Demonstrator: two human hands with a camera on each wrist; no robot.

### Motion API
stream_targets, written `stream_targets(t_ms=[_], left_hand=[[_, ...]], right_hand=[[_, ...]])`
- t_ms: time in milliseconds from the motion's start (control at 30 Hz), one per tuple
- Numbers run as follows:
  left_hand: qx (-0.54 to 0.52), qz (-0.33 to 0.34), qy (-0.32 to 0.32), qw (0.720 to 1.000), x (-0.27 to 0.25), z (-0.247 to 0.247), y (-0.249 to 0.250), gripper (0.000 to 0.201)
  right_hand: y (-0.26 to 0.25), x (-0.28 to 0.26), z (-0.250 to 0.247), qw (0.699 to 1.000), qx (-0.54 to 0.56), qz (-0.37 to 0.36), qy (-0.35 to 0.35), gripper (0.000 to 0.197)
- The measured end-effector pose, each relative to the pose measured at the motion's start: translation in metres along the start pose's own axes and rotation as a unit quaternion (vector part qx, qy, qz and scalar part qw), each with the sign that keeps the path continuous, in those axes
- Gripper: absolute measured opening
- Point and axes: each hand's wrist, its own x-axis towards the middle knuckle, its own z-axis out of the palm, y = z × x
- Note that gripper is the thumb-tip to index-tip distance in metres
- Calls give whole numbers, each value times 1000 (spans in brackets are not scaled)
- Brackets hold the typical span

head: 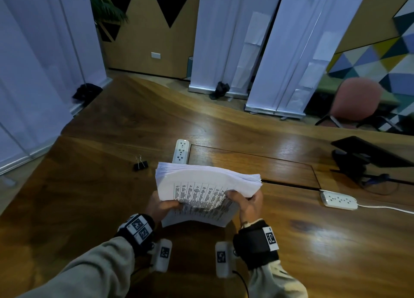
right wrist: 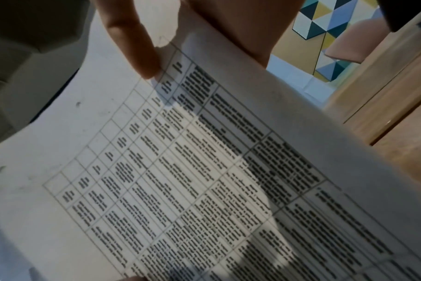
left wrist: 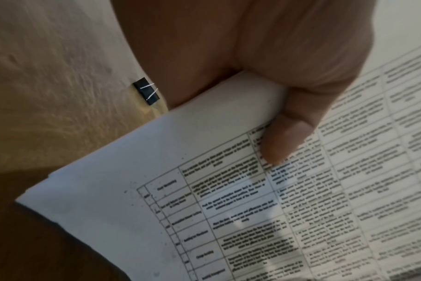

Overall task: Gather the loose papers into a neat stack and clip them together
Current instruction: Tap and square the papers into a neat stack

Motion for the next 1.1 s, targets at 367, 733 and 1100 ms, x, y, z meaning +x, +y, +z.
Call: stream_targets(t_ms=[367, 733, 1100], left_hand=[[-78, 139, 86, 983, -33, 17, 91, 49], [-31, 93, 221, 970, -24, 37, 116, 18], [-55, 104, 209, 971, -24, 38, 116, 15]], right_hand=[[6, 0, -1, 999, -41, -15, 29, 56], [3, -6, 4, 997, -57, -45, 23, 57], [-17, 0, 15, 992, -47, -82, 87, 27]])
